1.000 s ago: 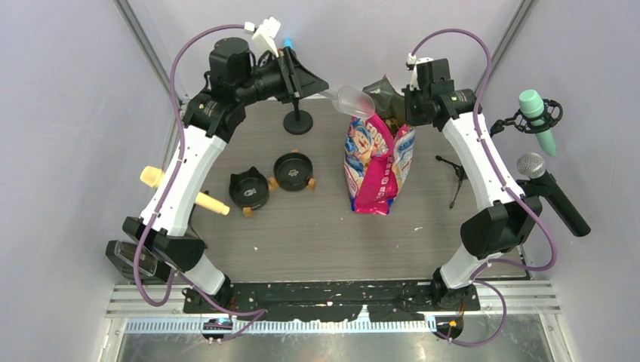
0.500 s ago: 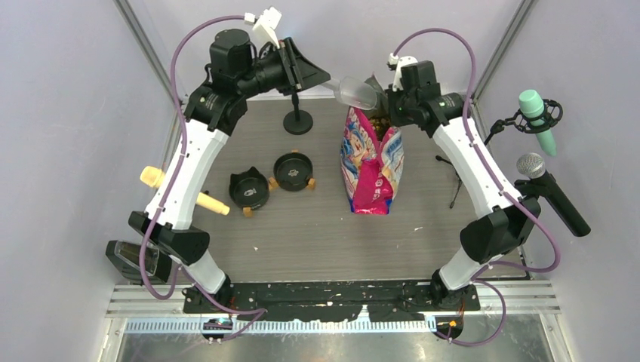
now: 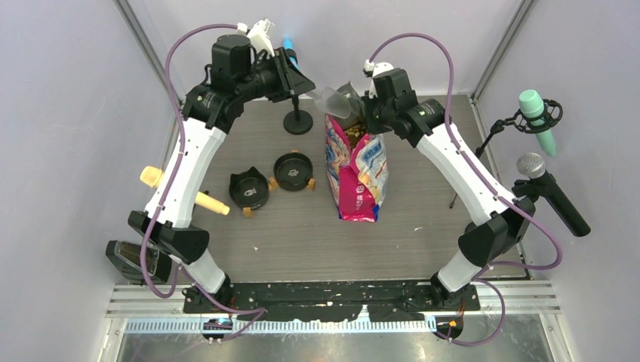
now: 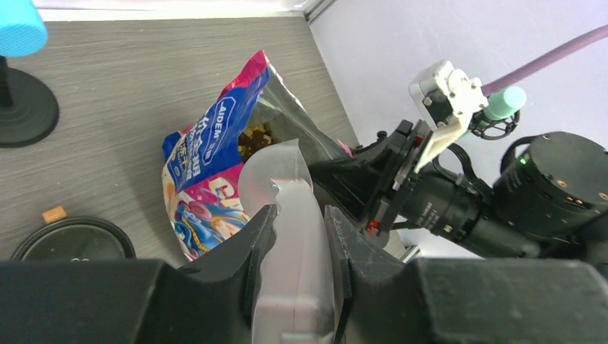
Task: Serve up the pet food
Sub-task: Collect the pet food from the pet food bag.
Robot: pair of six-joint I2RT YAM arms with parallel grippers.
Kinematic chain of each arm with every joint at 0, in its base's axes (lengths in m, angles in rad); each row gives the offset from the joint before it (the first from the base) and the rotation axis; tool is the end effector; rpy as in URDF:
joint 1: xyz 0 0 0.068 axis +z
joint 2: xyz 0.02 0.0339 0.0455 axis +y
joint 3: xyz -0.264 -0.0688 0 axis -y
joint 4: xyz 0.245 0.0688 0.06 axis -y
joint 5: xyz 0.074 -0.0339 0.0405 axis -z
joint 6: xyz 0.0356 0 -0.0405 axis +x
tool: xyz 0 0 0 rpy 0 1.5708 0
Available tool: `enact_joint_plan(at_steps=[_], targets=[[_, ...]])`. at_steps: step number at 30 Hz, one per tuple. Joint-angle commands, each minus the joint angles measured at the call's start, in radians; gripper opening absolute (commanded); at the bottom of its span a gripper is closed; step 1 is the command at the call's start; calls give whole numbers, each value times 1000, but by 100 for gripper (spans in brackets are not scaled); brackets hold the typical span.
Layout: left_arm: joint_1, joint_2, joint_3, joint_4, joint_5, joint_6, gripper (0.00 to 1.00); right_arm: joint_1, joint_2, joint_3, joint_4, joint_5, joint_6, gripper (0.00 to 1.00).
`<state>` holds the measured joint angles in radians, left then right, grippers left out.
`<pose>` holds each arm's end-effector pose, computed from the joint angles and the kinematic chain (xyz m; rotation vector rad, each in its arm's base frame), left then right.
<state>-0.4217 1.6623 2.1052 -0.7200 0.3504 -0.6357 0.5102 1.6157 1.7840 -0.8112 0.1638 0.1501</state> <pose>0.3080 -0.1516 0.5062 0.0509 1.9663 -1.0407 0.3089 0.1662 0.4120 -0.3062 2.1887 0.1867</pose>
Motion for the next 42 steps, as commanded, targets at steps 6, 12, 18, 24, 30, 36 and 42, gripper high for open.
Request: enact_joint_plan(at_steps=[6,12,18,24,30,36,42], targets=[[7,20,56,-52,15,57,0,110,-1,239,103,-10,0,5],[4,47,49,-104,21,92,0,112,16,254,87,66,-26,5],[3,22,57,-98,43,97,0,29,-21,163,101,121,-28,5],[5,-3,94,-74,76,68,0,-96,-79,78,135,59,-21,5],[50,-34,141,-66,59,53,0,-172,-110,26,163,19,-42,5],[107,-100,78,31,129,-18,0,-193,-112,13,160,-43,-55,5],[163,-169,-23,15,61,34,0,-274,-122,26,156,-31,-69,5]])
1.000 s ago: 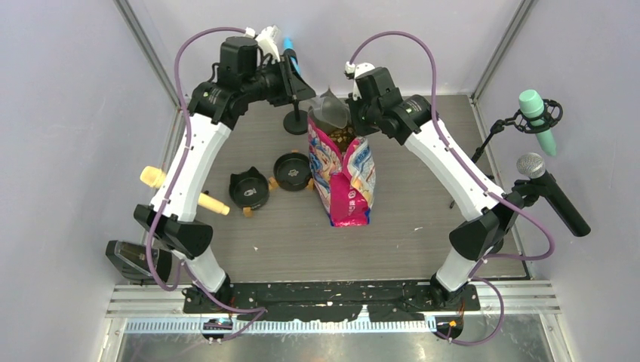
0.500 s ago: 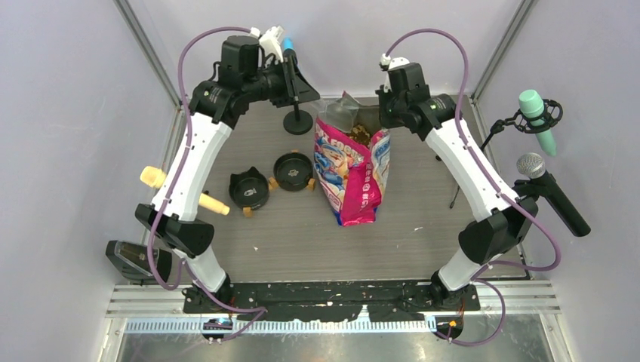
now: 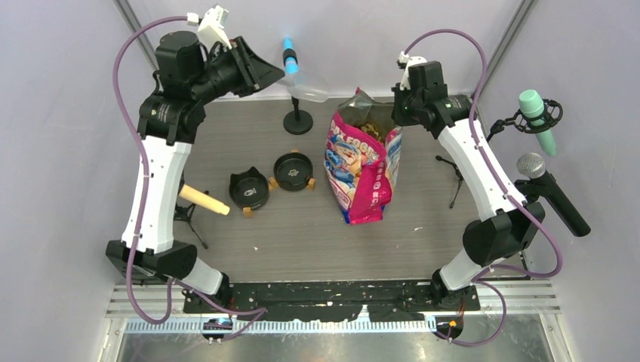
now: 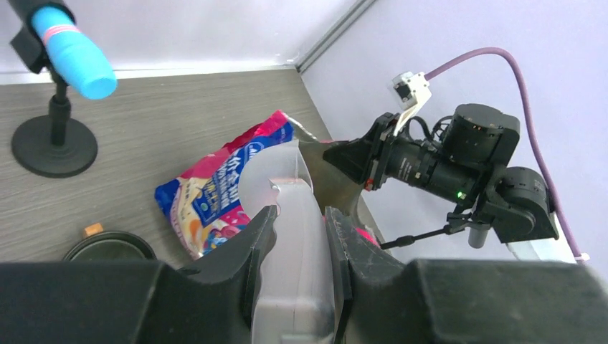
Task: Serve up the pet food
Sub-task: Collect the pet food from the pet food bag.
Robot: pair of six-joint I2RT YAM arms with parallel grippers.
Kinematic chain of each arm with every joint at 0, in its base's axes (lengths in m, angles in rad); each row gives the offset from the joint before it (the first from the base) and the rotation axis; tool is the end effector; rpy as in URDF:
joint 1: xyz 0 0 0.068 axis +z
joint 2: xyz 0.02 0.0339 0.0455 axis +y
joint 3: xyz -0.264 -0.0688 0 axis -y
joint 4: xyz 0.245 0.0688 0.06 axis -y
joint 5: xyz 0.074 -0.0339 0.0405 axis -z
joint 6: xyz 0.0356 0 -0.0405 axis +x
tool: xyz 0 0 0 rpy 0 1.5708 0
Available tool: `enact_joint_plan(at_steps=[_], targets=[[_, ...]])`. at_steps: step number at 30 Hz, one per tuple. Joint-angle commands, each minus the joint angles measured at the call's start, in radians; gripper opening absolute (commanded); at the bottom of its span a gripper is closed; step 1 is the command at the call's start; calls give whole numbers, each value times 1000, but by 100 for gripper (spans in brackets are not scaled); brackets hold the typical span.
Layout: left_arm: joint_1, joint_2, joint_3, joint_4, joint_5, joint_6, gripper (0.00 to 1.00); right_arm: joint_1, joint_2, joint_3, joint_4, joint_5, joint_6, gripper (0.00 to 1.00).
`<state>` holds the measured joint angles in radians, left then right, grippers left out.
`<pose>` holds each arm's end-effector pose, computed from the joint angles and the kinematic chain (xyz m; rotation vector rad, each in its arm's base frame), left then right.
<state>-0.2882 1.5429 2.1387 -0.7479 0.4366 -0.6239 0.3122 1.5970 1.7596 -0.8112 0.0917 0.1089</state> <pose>0.2707 -0.0959 0.5484 0.0371 1.8245 -1.0347 0.3305 0.1032 0.4102 -0.1748 2.2125 0.1308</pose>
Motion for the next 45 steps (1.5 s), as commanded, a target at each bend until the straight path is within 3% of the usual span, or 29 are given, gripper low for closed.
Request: enact_joint_plan(at_steps=[1,13,22,30,38,45], targets=[[34,-55,-78,38,-39,32,0,-94,-107,53,159,37,-35,5],[36,-41,-225,33,-58,46,0,-177,-127,88,242,-146,-212,5],[36,-28,-217,19,-65,59,0,-175,-81,171,268,-230,-197,5],[37,-11,-229,-30,-142,107,0,28,-127,96,272,-145,-123,5],[46,14,-235,-81,-266,167,0,300,-127,-12,210,206,-89,5],[61,-4,-305,-87,-371,167,0,439,-85,-39,186,293,-103,5]])
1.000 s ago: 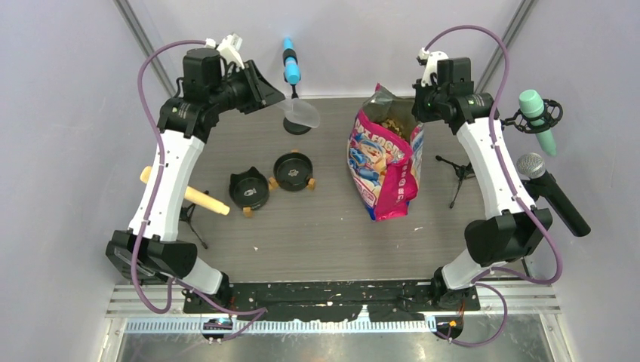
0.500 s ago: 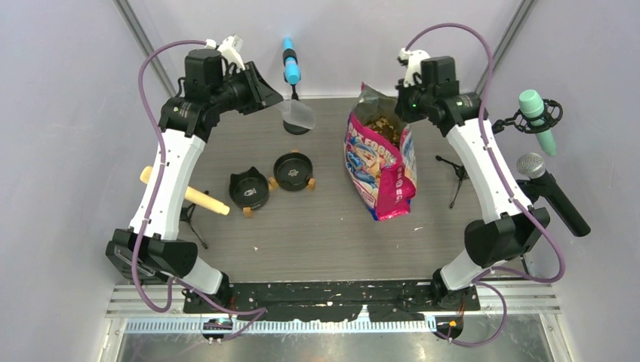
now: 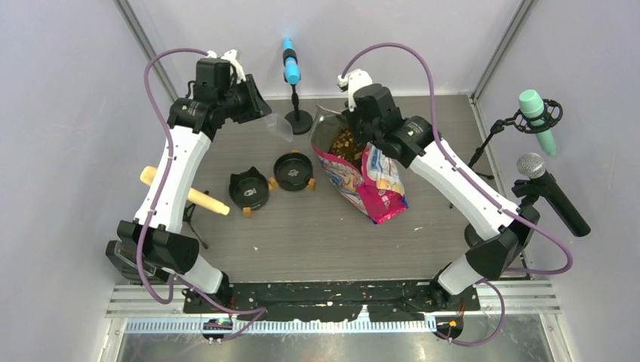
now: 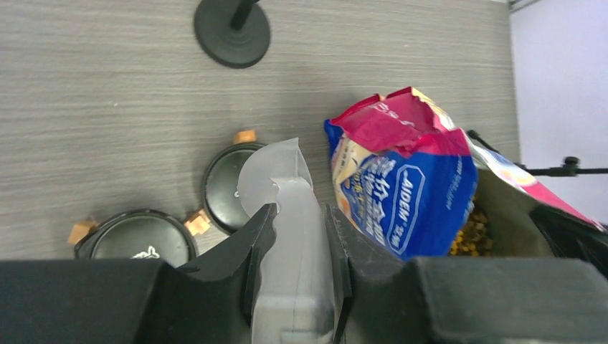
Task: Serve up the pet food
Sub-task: Collect the pet food from the pet food bag.
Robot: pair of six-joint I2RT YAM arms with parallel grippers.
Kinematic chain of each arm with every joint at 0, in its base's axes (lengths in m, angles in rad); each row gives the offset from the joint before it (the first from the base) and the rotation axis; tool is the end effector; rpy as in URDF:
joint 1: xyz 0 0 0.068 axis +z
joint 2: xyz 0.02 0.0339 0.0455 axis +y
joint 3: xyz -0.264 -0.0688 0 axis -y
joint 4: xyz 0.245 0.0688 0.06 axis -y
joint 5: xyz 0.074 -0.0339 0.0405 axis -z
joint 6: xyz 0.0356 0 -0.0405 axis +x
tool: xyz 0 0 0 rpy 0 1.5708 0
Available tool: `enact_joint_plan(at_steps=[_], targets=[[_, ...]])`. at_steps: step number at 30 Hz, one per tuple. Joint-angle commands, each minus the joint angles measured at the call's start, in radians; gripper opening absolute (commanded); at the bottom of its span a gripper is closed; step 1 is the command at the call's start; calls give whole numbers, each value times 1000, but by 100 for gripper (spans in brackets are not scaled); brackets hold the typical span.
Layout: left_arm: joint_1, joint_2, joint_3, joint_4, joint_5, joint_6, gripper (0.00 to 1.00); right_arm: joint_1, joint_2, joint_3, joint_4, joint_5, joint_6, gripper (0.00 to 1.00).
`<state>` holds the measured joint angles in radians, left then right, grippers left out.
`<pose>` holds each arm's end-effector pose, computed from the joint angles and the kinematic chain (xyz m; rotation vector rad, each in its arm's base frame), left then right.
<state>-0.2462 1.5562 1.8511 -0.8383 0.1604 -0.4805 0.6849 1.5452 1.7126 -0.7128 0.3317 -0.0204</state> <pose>0.3153 -0.0851 0.4497 -0.1554 2.1597 -0.5963 0.2682 0.2041 0.4215 -0.5331 2.0145 0.0526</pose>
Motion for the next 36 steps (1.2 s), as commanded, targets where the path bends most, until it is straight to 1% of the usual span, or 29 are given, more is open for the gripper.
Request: enact_joint_plan(at_steps=[1,8,14,19,26,30,33,36], targets=[[25,-25,-24,4,-112,23,0,86,-24,7,86,49,36,5],[46,-74,-40,5,-193,29,0,194,64,4,91,73,88,5],[70,-104,-62,16,-223,28,0,257,97,-55,109,85,80,5],[80,-114,-67,19,-212,30,0,274,106,-117,139,73,77,5],[81,-131,-99,27,-174,27,0,276,145,-143,145,65,81,5],[82,-141,-92,14,-165,29,0,275,153,-156,146,55,97,5],[82,-164,-83,6,-166,37,0,275,141,-143,143,91,100,5],[83,-190,-63,-10,-167,46,0,267,128,-93,128,120,82,5]])
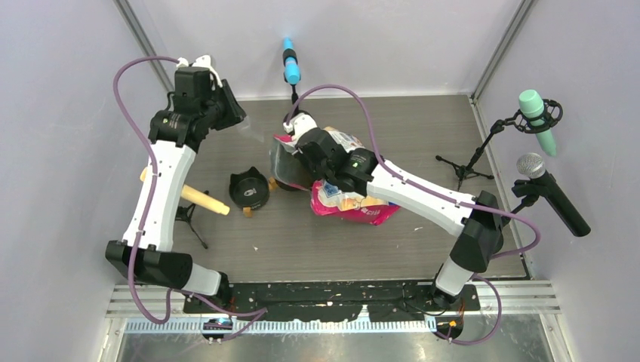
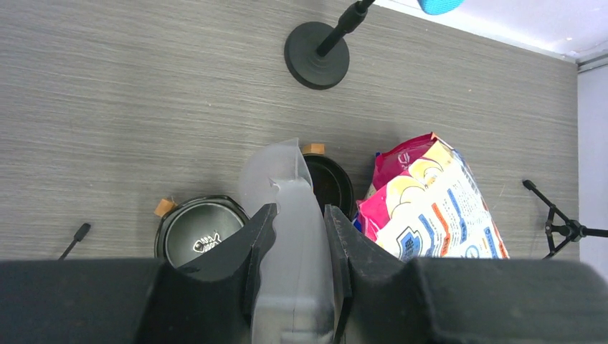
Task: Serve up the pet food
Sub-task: Collect the pet food from the pet food bag.
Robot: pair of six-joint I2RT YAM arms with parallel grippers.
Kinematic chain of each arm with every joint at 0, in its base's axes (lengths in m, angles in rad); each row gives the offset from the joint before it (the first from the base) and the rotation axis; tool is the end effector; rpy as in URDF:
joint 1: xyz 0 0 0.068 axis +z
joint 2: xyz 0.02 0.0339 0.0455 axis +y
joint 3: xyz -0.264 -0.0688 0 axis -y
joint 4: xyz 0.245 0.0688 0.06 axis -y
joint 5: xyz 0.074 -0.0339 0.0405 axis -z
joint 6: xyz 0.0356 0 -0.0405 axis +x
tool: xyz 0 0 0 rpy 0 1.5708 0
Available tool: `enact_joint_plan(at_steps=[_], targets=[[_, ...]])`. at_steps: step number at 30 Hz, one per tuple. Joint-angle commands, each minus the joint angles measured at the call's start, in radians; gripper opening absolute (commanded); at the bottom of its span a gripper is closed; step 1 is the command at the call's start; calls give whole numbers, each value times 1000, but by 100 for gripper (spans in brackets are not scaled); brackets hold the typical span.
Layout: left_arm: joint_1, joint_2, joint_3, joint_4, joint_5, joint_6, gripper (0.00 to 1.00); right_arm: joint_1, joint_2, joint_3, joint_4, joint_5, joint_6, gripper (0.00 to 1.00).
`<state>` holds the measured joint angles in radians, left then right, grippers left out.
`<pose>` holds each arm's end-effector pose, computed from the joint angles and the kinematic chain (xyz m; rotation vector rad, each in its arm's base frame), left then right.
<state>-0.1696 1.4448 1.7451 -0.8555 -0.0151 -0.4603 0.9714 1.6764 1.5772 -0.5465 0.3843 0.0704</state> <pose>0.2921 -0.0495 0.4474 -0.3198 2.1227 -0.3546 0.2271 0.3087 0.3471 -0.7510 2.0334 0.1713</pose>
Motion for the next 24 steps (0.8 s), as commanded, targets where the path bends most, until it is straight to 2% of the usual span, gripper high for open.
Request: enact_joint_plan(at_steps=[1,7,12,16,18,21,24], targets=[[6,-85,51,-1,10,27,0,-26,-7,67,-43,68,-13,5],[6,-105,1,4,25,38,0,-67,-8,167,-91,61,-44,5],[5,-99,-134,73,173,9,0,-136,-38,172,-101,40,-20,5],[-17,-91,-247,169,337,-78,0,-178,-66,153,-101,18,-8,5],[-50,-77,-276,191,357,-90,0,-193,-76,148,-102,8,-3,5],[-89,-30,-276,186,421,-47,0,-207,-85,144,-102,-3,0,5],[-119,42,-246,105,452,51,0,-214,-91,141,-101,-11,3,5]])
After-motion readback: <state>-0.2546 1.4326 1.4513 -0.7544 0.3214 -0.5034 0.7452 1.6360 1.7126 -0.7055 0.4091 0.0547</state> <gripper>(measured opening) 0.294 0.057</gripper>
